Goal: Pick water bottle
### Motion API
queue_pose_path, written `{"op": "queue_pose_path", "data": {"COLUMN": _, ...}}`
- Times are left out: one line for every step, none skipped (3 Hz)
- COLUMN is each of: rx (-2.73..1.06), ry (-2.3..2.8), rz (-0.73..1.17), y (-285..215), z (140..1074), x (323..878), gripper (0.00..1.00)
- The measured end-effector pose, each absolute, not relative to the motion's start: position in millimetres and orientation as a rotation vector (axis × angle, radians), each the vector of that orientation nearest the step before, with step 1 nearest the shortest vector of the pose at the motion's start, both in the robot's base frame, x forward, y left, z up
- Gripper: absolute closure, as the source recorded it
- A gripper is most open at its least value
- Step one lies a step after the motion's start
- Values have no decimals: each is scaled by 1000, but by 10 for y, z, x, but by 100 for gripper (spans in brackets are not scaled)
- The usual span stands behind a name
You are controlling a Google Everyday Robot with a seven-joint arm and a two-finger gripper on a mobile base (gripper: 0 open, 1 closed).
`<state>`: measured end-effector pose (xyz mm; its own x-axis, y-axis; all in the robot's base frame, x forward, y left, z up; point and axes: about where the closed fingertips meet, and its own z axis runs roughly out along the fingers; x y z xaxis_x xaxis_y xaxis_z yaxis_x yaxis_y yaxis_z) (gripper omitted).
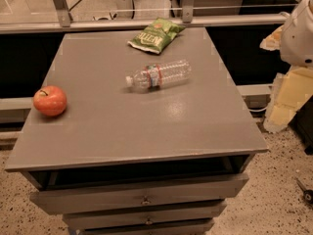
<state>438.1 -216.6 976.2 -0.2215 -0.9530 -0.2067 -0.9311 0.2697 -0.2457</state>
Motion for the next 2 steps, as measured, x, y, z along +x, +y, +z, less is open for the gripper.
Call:
{"op": "queue_pose_path", "data": {"rx": -1724, "ry": 2232, "rz": -99, "y": -2166, "z": 9763, "x": 4382, "gripper": 0}}
{"op": "queue_pose_path", "data": {"rx": -1746, "ry": 2174, "rz": -63, "y": -2086, "z": 9653, "x": 4543, "gripper": 0}}
